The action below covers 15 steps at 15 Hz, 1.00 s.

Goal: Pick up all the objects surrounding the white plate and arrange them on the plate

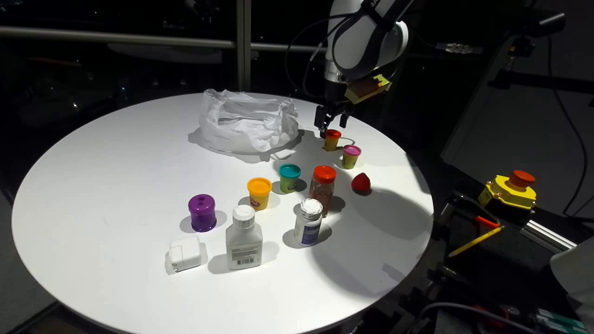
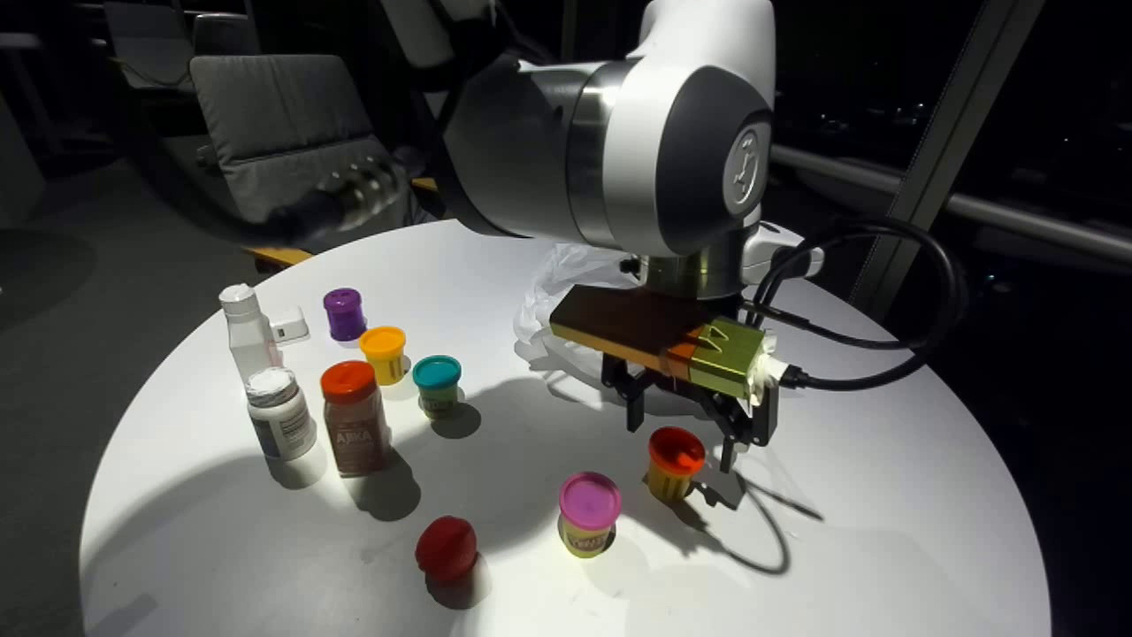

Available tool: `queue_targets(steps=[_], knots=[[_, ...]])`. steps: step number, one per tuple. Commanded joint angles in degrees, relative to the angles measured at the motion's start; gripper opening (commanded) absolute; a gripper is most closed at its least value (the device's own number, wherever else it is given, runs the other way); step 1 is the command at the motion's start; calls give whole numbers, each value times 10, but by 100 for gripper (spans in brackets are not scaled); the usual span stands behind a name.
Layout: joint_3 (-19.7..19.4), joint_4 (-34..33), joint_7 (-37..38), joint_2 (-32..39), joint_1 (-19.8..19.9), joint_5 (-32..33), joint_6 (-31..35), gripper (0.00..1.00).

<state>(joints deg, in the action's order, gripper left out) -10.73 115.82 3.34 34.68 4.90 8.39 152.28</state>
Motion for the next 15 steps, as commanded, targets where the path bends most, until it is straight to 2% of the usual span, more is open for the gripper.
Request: queue_targets(steps=[1,4,6,9,11,13,15], knots=[[4,-30,5,18,2,-11,-11,68],[9,-36,5,19,5,-21,-24,42],[8,-34,12,9,5,-30,-41,28],[-5,-17,33,-26,-3,-35,-66,28],[-24,-16,61,-71,-26,-13,-97,28],[-40,-41,90,-91,-50,25,-115,28],[-42,-94,107,-96,-69,67,-140,28]])
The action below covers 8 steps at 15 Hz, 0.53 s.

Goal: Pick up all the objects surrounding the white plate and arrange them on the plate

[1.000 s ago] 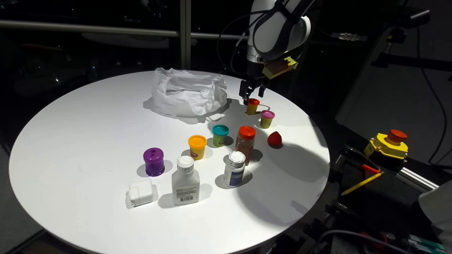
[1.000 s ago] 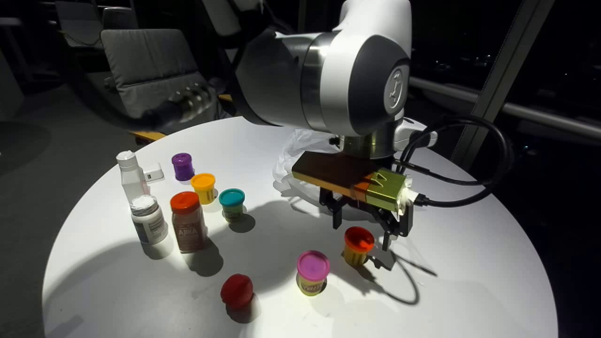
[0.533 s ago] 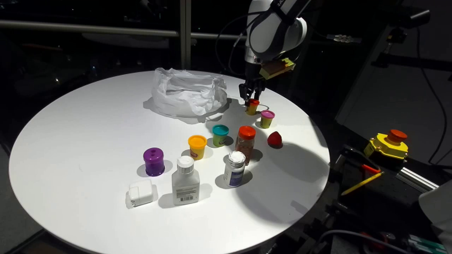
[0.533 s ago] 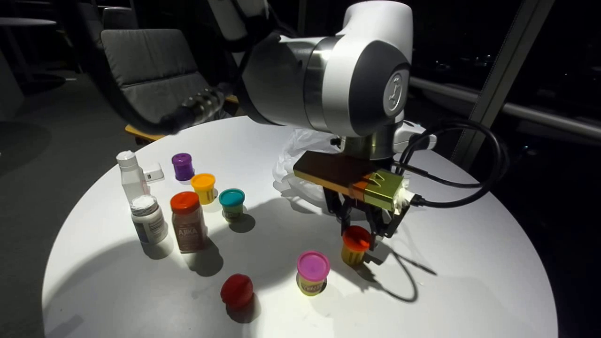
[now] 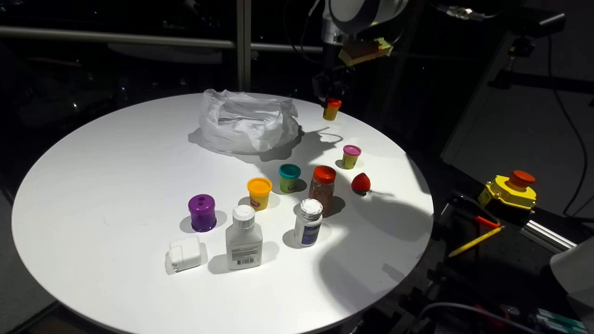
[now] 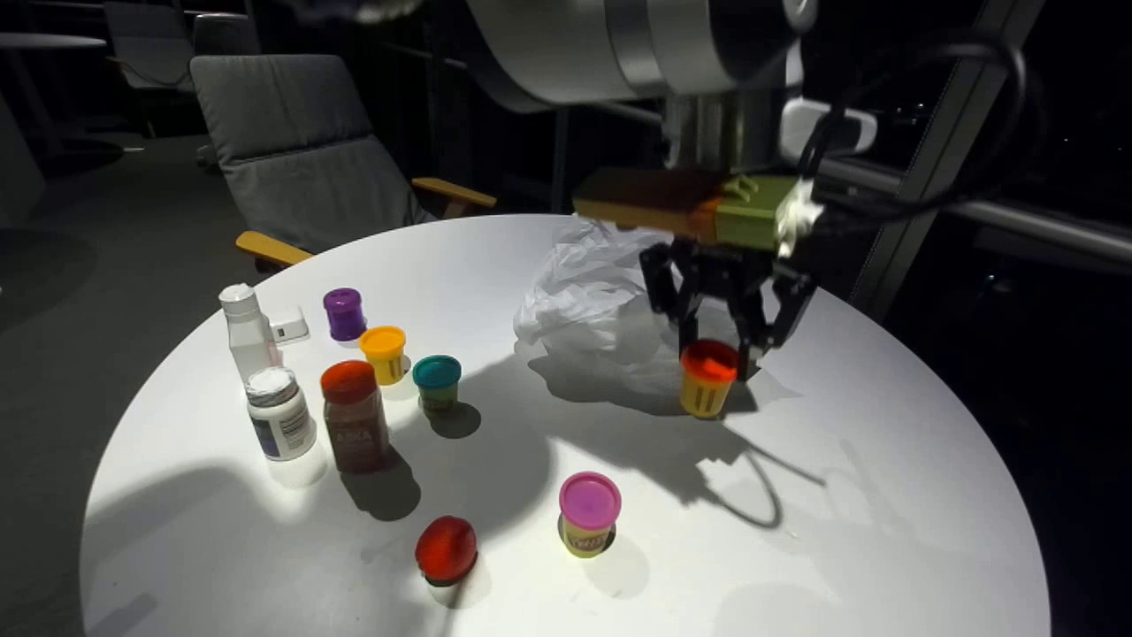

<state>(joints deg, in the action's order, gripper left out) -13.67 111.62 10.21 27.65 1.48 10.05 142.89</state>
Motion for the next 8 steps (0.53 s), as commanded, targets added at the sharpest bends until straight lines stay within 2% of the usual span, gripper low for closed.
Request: queue_targets(steps=[1,3,8], knots=[[-7,-83,41,-23,-41,68,-58,28],[9,-169,35,16,-49,92,-76,28],[35,-321,14,136,-58,96,-79,28]])
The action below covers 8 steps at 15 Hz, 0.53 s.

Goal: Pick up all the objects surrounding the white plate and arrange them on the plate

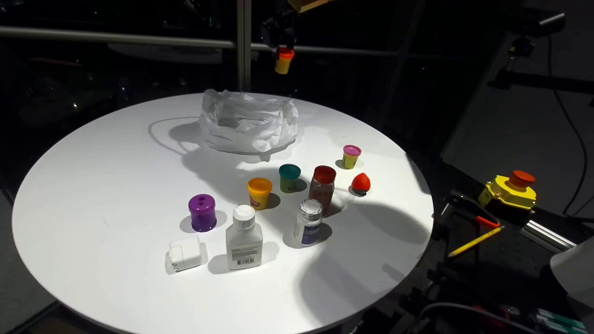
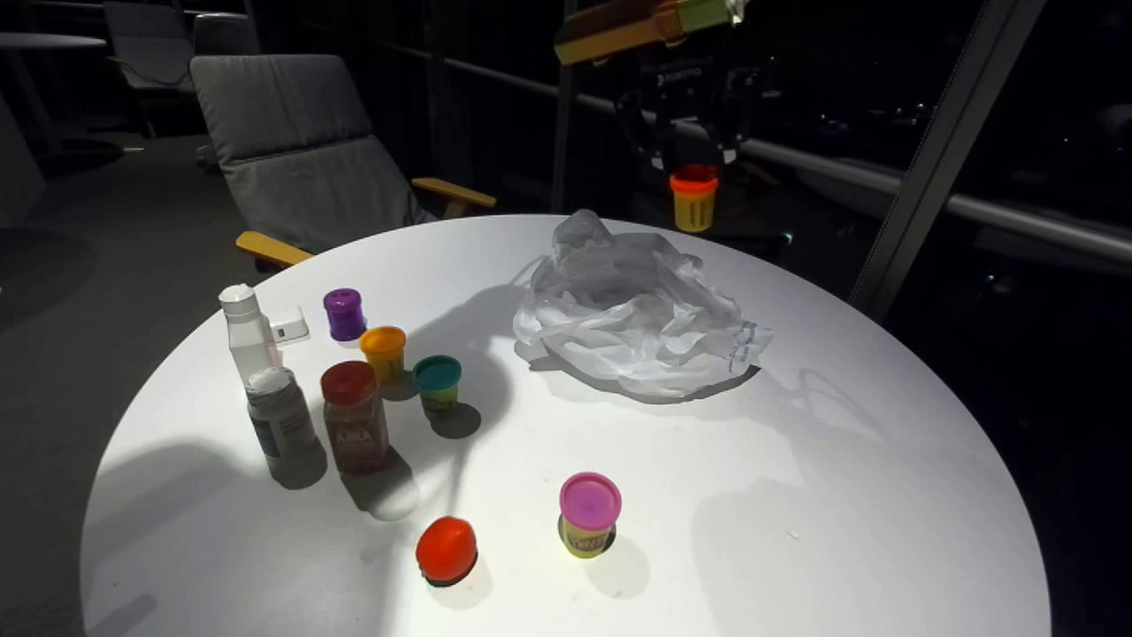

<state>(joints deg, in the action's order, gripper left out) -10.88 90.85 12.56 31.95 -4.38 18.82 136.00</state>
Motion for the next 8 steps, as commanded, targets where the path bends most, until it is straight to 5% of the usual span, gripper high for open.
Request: queue_targets(steps=[1,8], knots=[[14,-140,-19,120,3,0,-18,28],[22,-305,-36,312,12,-23,-53,28]])
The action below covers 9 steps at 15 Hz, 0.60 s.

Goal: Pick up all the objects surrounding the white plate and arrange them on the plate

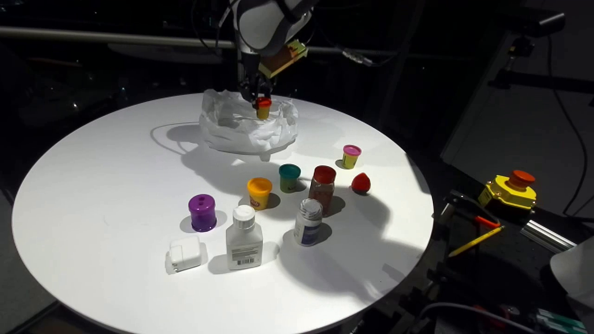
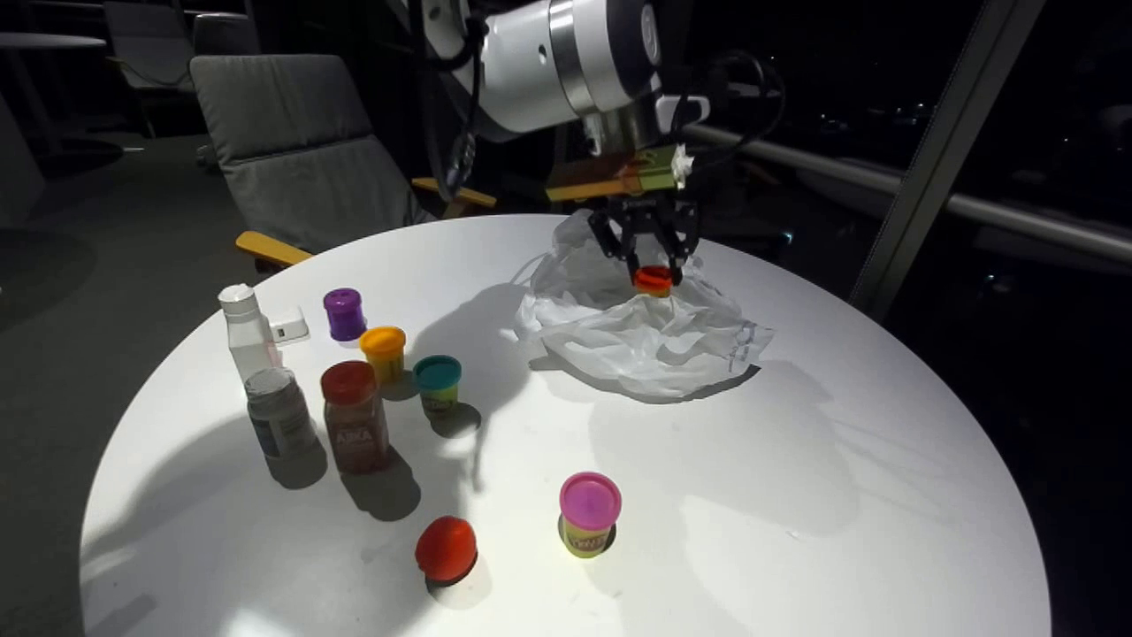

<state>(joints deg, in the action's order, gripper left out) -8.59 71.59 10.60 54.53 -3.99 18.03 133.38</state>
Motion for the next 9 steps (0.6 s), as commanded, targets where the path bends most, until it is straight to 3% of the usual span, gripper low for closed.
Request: queue_targets(steps=[1,3,4,5,8,9], knots=[[-2,-132,-15,104,8,-18,-29,28],[-4,-157,-9,133,9,-24,-29,28],[-5,-163,-5,139,7,-26,-26,78],[-8,-167,-1,139,4,-25,-23,79],[-27,-102,35,94,-14,-12,23,99],[-33,-87,47,83,-21,-10,33,100]])
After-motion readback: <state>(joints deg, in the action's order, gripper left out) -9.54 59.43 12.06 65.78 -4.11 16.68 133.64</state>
